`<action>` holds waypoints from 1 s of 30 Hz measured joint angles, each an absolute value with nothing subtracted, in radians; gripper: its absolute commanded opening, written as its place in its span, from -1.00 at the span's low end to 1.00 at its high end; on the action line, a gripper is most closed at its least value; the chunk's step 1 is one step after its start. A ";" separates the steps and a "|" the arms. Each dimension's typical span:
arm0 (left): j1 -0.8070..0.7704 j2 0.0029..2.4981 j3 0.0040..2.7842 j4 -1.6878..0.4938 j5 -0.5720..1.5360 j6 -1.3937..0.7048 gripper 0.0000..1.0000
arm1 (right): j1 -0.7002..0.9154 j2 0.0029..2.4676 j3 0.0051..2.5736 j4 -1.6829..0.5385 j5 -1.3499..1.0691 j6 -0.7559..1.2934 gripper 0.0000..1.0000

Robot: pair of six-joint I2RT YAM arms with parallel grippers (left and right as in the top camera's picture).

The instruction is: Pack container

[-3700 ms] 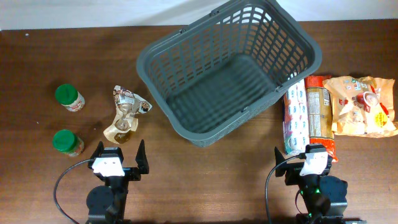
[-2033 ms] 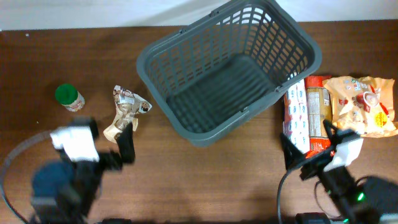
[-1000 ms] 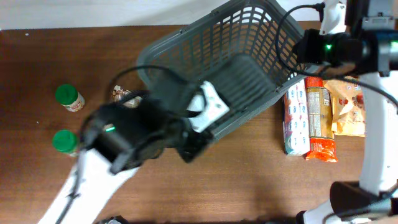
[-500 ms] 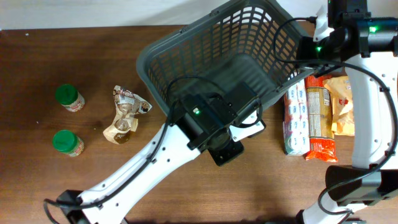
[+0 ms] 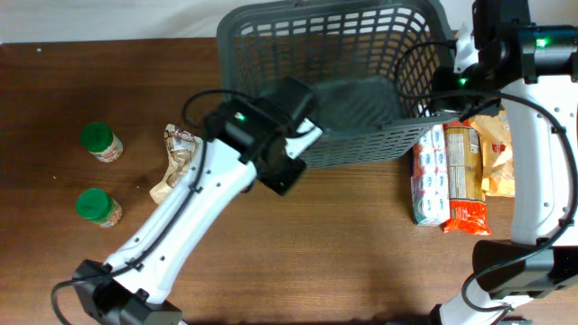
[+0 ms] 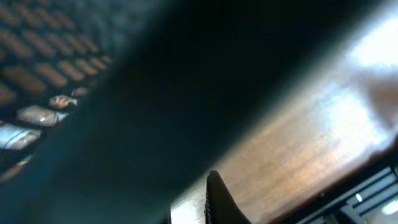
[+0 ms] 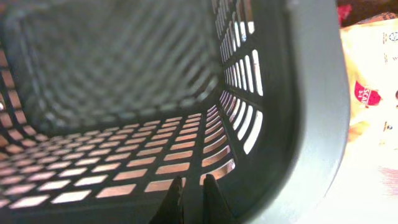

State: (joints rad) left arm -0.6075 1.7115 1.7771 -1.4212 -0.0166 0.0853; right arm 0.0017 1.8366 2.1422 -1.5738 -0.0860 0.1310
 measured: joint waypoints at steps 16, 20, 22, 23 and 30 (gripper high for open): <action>-0.470 1.689 1.775 -1.562 -0.024 -0.007 -0.79 | -0.020 1.836 2.208 -1.453 -0.083 0.160 -0.92; -0.410 1.615 1.771 -1.575 -0.026 -0.032 -0.70 | -0.141 1.836 2.227 -1.386 -0.149 0.166 -0.92; -0.369 1.571 1.771 -1.568 -0.027 -0.041 -0.67 | -0.185 1.836 2.227 -1.357 -0.198 0.149 -0.92; -0.345 1.550 1.771 -1.564 -0.027 -0.047 -0.67 | -0.209 1.836 2.227 -1.333 -0.227 0.140 -0.92; -0.165 1.493 1.771 -1.548 -0.031 -0.058 -0.58 | -0.269 1.845 2.227 -1.300 -0.257 0.122 -0.92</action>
